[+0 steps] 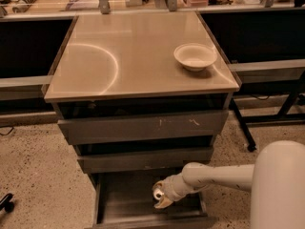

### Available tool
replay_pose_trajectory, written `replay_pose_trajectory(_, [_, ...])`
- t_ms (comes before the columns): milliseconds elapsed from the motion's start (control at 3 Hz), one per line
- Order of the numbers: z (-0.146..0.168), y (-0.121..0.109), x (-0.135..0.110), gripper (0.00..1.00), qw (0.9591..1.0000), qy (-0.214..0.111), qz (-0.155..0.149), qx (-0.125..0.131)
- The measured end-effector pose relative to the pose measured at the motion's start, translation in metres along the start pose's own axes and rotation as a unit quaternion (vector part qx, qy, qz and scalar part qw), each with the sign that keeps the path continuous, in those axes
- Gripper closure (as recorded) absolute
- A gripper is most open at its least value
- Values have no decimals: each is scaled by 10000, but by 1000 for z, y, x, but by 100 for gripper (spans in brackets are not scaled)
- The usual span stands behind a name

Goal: Place pepsi can into bottom drawer

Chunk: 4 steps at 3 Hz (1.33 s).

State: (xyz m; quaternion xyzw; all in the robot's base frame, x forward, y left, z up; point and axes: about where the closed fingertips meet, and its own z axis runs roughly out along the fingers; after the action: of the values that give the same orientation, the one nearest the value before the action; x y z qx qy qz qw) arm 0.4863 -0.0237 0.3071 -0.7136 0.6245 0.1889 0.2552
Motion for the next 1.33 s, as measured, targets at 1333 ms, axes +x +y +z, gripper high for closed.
replay_pose_trajectory(1333, [88, -45, 110, 100, 9989, -172, -123, 426])
